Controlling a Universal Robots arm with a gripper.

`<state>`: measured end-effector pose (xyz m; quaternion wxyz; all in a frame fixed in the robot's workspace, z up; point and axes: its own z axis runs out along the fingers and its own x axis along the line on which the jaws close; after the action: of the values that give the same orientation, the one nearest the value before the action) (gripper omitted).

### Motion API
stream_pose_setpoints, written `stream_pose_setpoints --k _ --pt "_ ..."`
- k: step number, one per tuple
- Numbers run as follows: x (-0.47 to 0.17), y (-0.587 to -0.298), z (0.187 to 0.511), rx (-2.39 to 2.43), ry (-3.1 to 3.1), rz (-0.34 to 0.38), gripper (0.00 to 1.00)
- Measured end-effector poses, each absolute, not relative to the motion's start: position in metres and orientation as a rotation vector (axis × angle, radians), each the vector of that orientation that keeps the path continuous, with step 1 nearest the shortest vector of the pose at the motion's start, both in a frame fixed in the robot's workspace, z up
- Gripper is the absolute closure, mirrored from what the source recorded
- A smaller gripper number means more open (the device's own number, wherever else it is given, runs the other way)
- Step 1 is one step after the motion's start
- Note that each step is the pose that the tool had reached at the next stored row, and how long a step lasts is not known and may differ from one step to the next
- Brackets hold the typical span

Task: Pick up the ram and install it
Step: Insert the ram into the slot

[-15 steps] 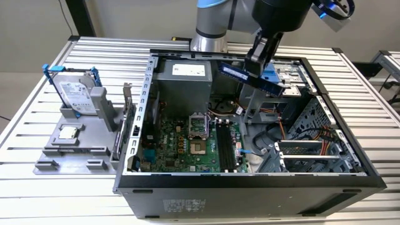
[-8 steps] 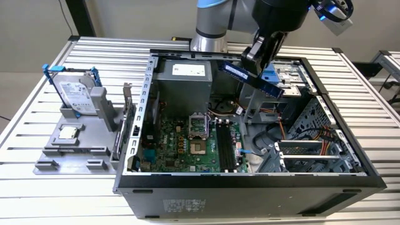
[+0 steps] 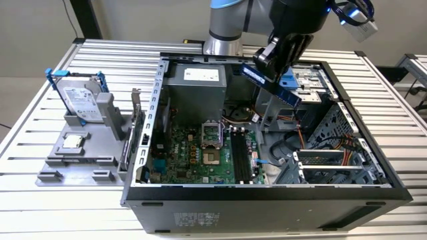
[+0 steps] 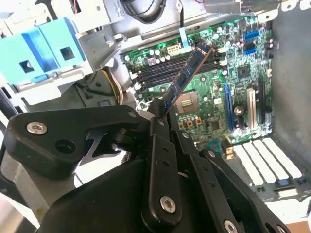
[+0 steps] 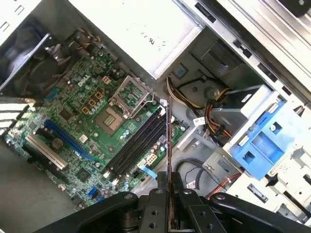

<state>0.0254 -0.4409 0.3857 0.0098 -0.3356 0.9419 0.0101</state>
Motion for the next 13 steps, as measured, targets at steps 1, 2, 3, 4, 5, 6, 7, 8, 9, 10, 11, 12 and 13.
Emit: stream_pose_setpoints --k 1,2,3,4,5,6,7,8,9,10,11,12,13 --pt "0.0254 -0.4409 0.3857 -1.023 2.949 0.031 1.00" --pt "0.0254 -0.4409 0.3857 -0.994 2.959 0.031 1.00" --pt "0.0254 -0.4409 0.3857 -0.966 2.968 0.031 1.00" --pt "0.0254 -0.4409 0.3857 -0.939 2.977 0.030 1.00" --pt "0.0254 -0.4409 0.3857 -0.914 2.984 0.030 1.00" --pt "0.0254 -0.4409 0.3857 -0.887 2.992 0.030 1.00" --pt "0.0254 -0.4409 0.3857 -0.859 3.000 0.029 1.00" --pt "0.0254 -0.4409 0.3857 -0.832 3.008 0.029 1.00" --pt "0.0254 -0.4409 0.3857 -0.804 3.015 0.029 1.00" --pt "0.0254 -0.4409 0.3857 -0.776 3.022 0.029 1.00" --pt "0.0254 -0.4409 0.3857 -0.748 3.029 0.028 1.00" --pt "0.0254 -0.4409 0.3857 -0.723 3.035 0.028 1.00" --pt "0.0254 -0.4409 0.3857 -0.692 3.042 0.028 1.00"
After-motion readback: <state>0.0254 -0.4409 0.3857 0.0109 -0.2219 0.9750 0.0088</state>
